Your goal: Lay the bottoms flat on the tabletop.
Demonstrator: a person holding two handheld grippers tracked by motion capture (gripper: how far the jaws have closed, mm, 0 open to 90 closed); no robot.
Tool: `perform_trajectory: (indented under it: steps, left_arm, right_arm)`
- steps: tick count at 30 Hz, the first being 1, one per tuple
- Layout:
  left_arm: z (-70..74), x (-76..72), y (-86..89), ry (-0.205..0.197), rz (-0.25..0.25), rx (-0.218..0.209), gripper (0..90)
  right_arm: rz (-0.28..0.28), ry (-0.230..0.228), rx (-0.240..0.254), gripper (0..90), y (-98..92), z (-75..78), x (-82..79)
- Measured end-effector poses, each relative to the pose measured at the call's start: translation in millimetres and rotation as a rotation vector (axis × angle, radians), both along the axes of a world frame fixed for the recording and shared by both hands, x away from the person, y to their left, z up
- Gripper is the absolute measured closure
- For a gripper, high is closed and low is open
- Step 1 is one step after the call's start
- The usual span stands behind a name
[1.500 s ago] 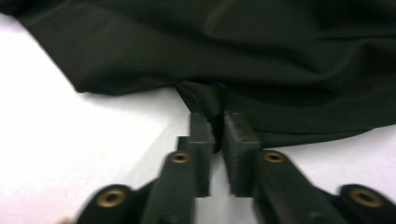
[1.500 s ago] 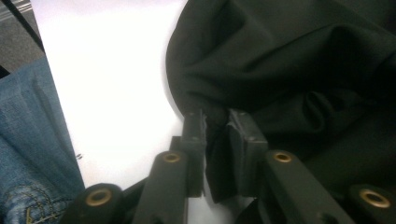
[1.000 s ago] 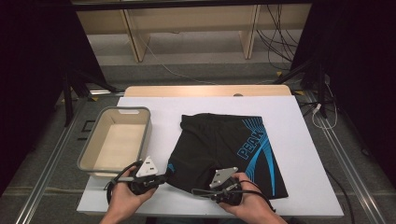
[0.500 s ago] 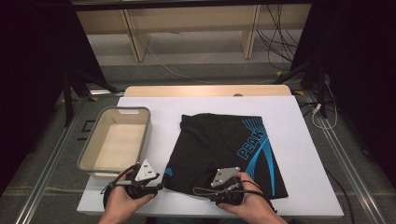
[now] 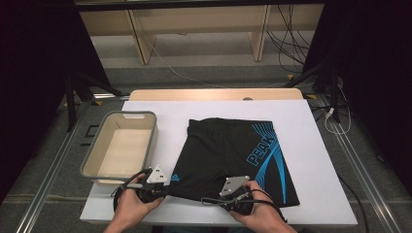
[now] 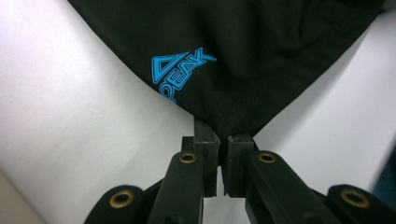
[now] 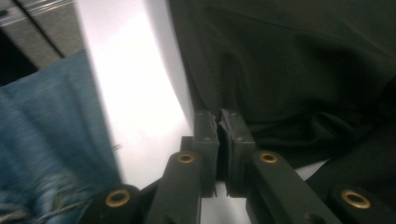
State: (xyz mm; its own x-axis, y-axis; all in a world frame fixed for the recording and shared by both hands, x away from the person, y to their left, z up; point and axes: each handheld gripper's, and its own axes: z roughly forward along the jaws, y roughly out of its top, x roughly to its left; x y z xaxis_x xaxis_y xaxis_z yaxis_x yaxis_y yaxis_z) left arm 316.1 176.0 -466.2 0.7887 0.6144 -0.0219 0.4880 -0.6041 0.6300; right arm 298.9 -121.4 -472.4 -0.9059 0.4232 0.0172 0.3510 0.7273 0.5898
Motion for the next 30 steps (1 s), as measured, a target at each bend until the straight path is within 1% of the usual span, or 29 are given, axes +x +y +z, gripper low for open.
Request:
perform_trajectory:
  steps: [1, 3, 6, 9, 11, 13, 14, 16, 18, 20, 22, 23, 24, 25, 26, 27, 28, 29, 30]
  left_arm:
    - [0.9, -2.6, 0.7, -0.006, 0.002, 0.001, 85.9]
    - [0.6, -7.7, 1.6, -0.006, -0.001, 0.004, 85.8]
    - [-2.9, -13.5, 3.3, 0.007, 0.001, 0.007, 85.7]
    - [-3.6, -15.5, 6.0, 0.008, 0.007, 0.012, 85.6]
    - [-5.2, -15.3, 7.1, 0.013, 0.014, 0.020, 85.5]
    - [-7.3, -15.3, 6.6, 0.020, 0.008, 0.029, 85.3]
    - [-7.8, -15.3, 6.2, 0.022, 0.002, 0.042, 85.2]
    - [-7.8, -15.6, 5.8, 0.019, -0.002, 0.049, 84.9]
    - [-5.2, -16.4, 6.1, 0.012, 0.004, 0.042, 84.3]
    - [-1.4, -17.1, 7.1, 0.002, -0.001, 0.050, 82.2]
    - [4.2, -17.7, 8.1, -0.024, 0.007, 0.042, 75.9]
    - [8.6, -17.4, 8.2, -0.053, 0.015, 0.034, 67.5]
    - [10.6, -17.2, 8.1, -0.062, 0.022, 0.026, 57.2]
    - [15.5, -17.0, 7.8, -0.089, 0.032, 0.006, 51.6]
    - [19.0, -16.7, 6.8, -0.112, 0.032, -0.014, 44.3]
    - [22.1, -16.0, 5.2, -0.121, 0.039, -0.042, 36.6]
    - [25.0, -14.8, 3.4, -0.130, 0.046, -0.066, 32.8]
    - [27.1, -13.5, 1.0, -0.138, 0.053, -0.090, 30.0]
    - [28.5, -11.9, -2.1, -0.142, 0.059, -0.108, 29.6]
  right_arm:
    - [0.012, 0.009, 0.007, 86.2, -0.6, 1.6, -1.8]
    - [0.028, 0.026, 0.018, 86.1, -1.3, 4.0, -5.7]
    - [0.046, 0.038, 0.015, 86.2, 0.0, 3.7, -10.3]
    - [0.070, 0.053, 0.017, 86.1, 1.4, 3.7, -13.2]
    - [0.074, 0.060, 0.015, 86.1, 2.3, 4.5, -14.1]
    - [0.080, 0.070, 0.023, 86.1, 2.8, 4.3, -13.9]
    - [0.082, 0.069, 0.022, 86.1, 3.1, 3.8, -14.2]
    - [0.087, 0.083, 0.023, 86.0, 3.4, 2.2, -14.5]
    - [0.089, 0.086, 0.019, 85.7, 4.0, 0.5, -14.6]
    - [0.090, 0.087, 0.024, 84.5, 4.3, 0.5, -14.8]
    - [0.091, 0.102, 0.051, 82.7, 3.2, 3.9, -15.1]
    - [0.090, 0.126, 0.082, 79.3, 2.3, 7.0, -15.2]
    - [0.079, 0.121, 0.110, 74.6, 0.9, 10.9, -14.8]
    - [0.072, 0.111, 0.118, 71.7, 0.4, 12.7, -14.3]
    - [0.052, 0.088, 0.132, 69.8, -2.5, 17.3, -11.7]
    - [0.027, 0.076, 0.144, 69.8, -6.3, 20.5, -8.1]
    - [-0.005, 0.064, 0.157, 69.9, -11.2, 22.9, -3.4]
    - [-0.051, 0.050, 0.167, 71.3, -16.8, 24.8, 1.7]
    - [-0.096, 0.039, 0.179, 72.9, -23.0, 25.9, 7.4]
